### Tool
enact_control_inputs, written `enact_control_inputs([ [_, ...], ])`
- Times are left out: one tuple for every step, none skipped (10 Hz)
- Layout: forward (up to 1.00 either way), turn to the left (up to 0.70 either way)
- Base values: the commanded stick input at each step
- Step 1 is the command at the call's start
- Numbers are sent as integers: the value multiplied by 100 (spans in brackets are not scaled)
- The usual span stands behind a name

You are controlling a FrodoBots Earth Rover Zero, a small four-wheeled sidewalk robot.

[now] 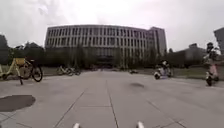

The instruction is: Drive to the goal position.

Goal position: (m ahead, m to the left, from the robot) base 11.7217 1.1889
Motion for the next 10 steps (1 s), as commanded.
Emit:
enact_control_inputs([
  [85, 0],
  [85, 0],
  [85, 0],
  [85, 0],
  [85, 0],
  [85, 0],
  [85, 0],
  [85, 0],
  [85, 0],
  [85, 0],
])
